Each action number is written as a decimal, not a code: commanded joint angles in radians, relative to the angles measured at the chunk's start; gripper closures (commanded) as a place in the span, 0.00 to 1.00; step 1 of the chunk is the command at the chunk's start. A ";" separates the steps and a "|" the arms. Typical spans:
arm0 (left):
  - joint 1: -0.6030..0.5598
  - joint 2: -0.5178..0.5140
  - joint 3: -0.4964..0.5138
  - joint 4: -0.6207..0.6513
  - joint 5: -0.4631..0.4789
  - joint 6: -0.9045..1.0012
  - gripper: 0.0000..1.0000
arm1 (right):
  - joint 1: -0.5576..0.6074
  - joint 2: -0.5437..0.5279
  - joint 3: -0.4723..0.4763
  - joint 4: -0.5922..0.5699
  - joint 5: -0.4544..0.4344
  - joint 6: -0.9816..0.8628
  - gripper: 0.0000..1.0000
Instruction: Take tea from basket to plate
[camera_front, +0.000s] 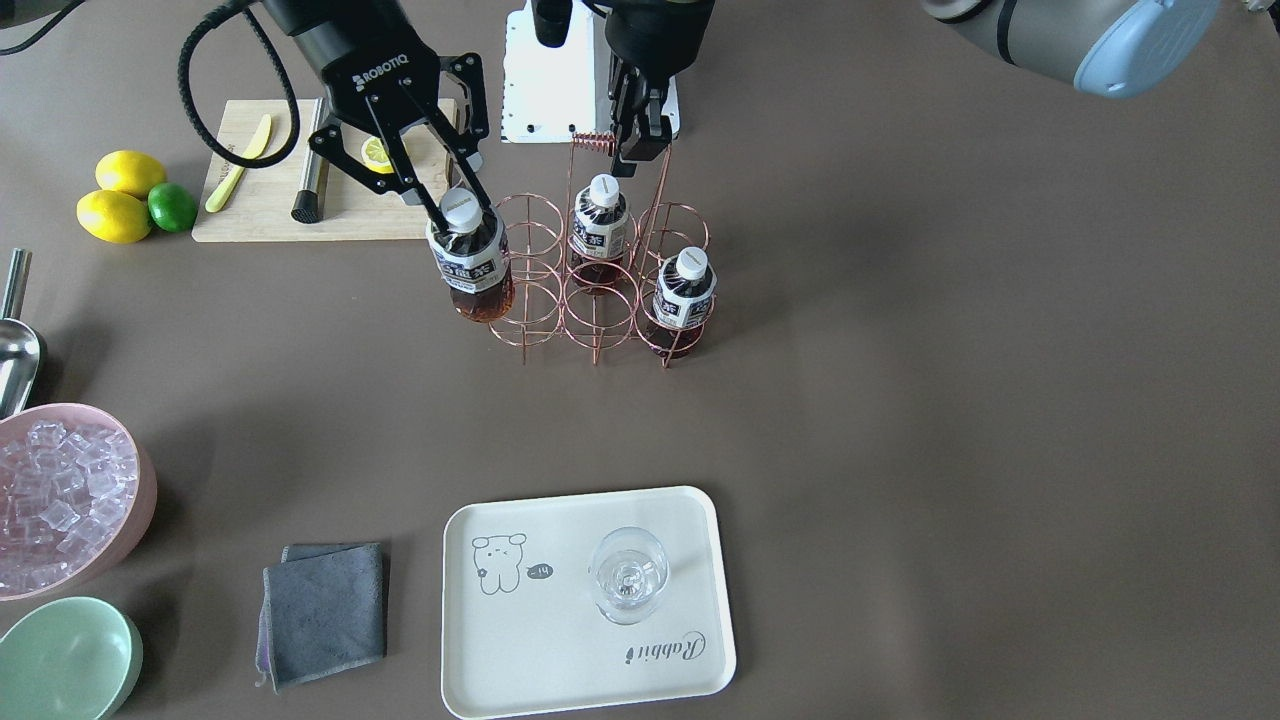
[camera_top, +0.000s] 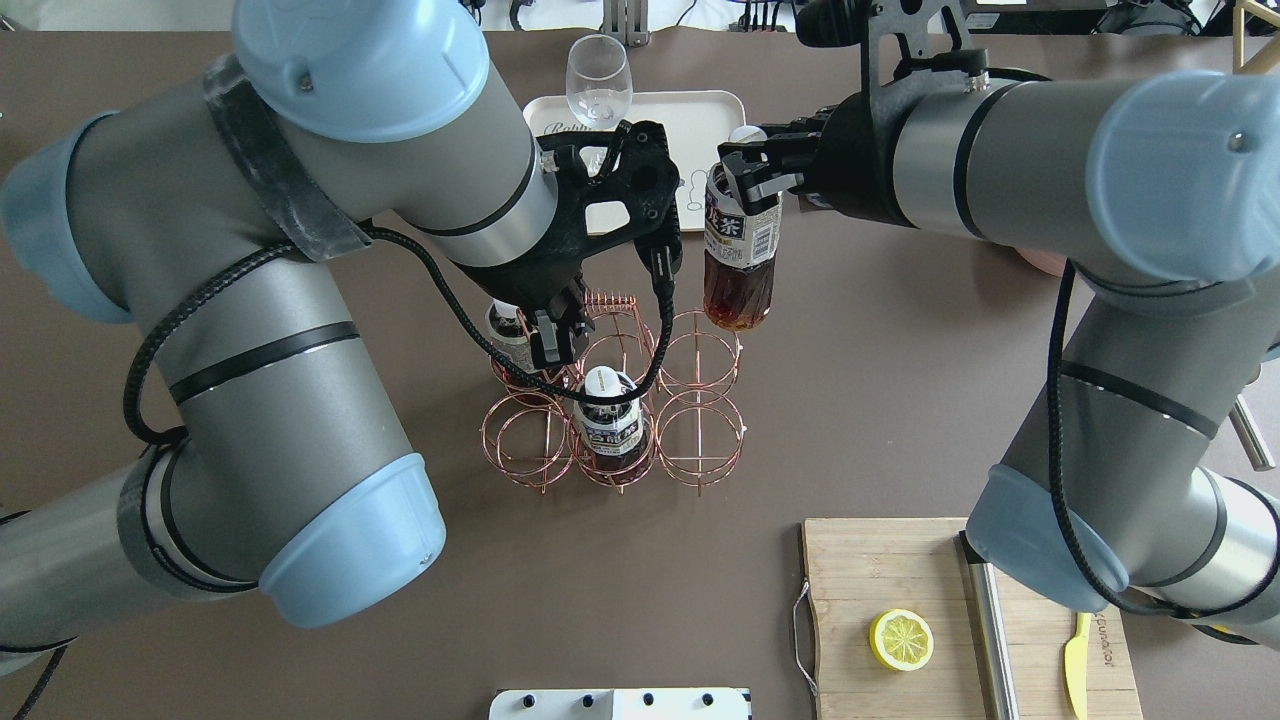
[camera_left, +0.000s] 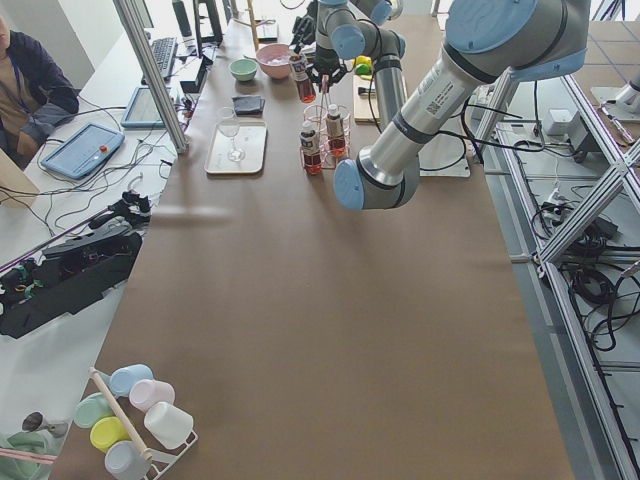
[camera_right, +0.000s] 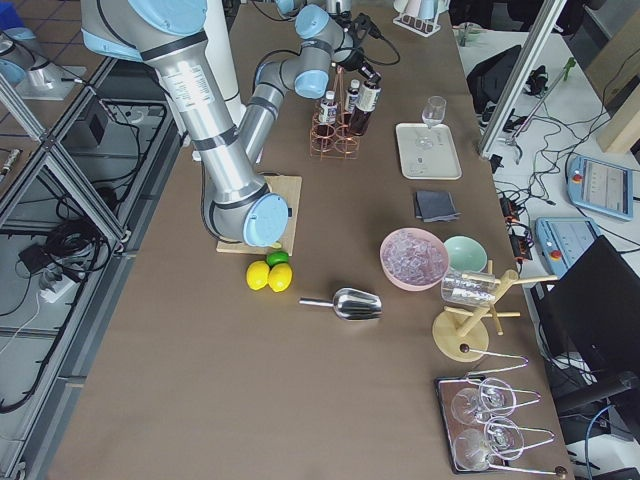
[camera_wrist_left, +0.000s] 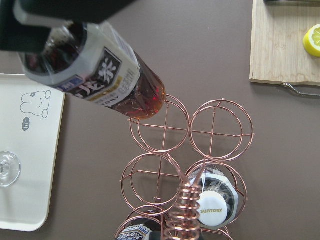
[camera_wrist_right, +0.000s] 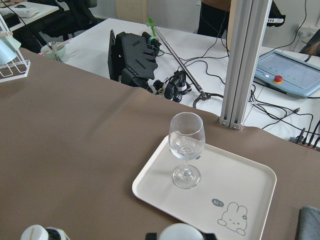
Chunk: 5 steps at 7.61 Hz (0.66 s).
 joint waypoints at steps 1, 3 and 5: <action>0.000 0.000 -0.001 0.000 0.001 0.000 1.00 | 0.177 -0.005 -0.034 -0.019 0.185 -0.008 1.00; 0.000 -0.001 -0.002 0.001 0.001 -0.001 1.00 | 0.227 -0.006 -0.126 0.010 0.189 -0.014 1.00; 0.000 -0.001 -0.004 0.001 0.003 -0.001 1.00 | 0.226 -0.011 -0.299 0.225 0.160 -0.010 1.00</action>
